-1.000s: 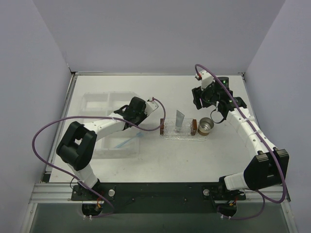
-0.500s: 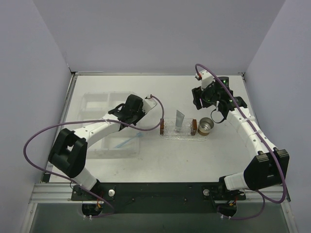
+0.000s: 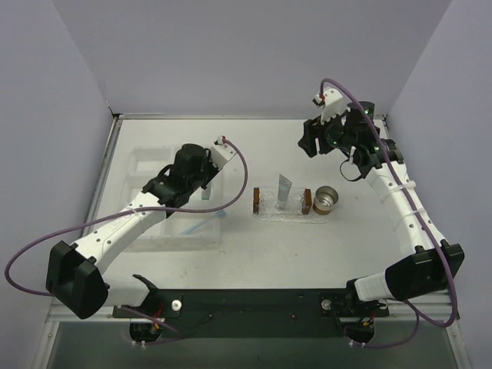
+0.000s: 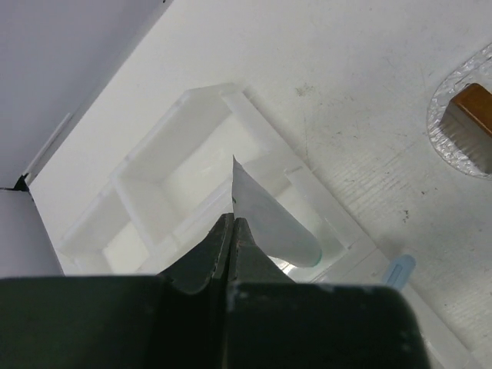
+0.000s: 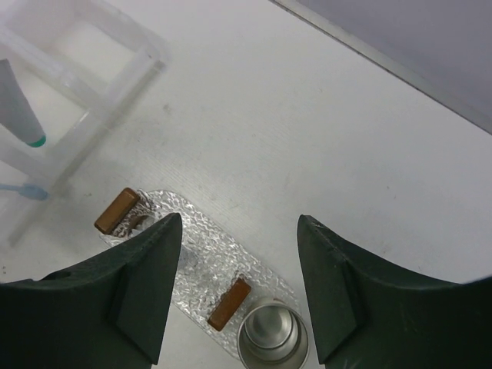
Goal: Prepare toiletry sets of a toothbrush and toothpaste on the tray
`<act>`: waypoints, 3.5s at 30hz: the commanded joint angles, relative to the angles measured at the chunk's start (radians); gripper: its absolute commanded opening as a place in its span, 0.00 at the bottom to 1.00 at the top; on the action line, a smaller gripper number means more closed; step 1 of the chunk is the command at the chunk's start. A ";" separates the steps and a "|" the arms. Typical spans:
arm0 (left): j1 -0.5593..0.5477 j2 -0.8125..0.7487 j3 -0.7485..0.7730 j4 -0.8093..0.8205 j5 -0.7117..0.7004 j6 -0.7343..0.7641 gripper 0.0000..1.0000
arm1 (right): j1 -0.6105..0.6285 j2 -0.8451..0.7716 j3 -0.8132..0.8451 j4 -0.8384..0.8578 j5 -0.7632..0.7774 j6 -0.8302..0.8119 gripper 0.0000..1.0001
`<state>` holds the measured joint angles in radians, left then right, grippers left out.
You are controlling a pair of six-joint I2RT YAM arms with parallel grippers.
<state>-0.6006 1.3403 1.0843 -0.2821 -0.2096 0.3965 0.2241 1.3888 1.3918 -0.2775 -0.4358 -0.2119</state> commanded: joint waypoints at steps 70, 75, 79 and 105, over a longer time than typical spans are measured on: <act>0.114 -0.193 0.332 -0.061 0.588 -0.234 0.00 | 0.267 0.409 0.380 0.170 -0.802 0.135 0.73; 0.114 -0.191 0.339 -0.068 0.605 -0.254 0.00 | 0.297 0.431 0.398 0.193 -0.834 0.160 0.75; 0.114 -0.191 0.341 -0.071 0.621 -0.265 0.00 | 0.314 0.457 0.424 0.196 -0.845 0.169 0.76; 0.116 -0.202 0.281 -0.055 0.553 -0.220 0.00 | 0.356 0.429 0.429 0.043 -0.770 0.054 0.00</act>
<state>-0.4828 1.1561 1.3582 -0.3943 0.3725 0.1520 0.5838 1.8904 1.8370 -0.1883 -1.2530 -0.0547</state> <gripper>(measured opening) 0.028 0.099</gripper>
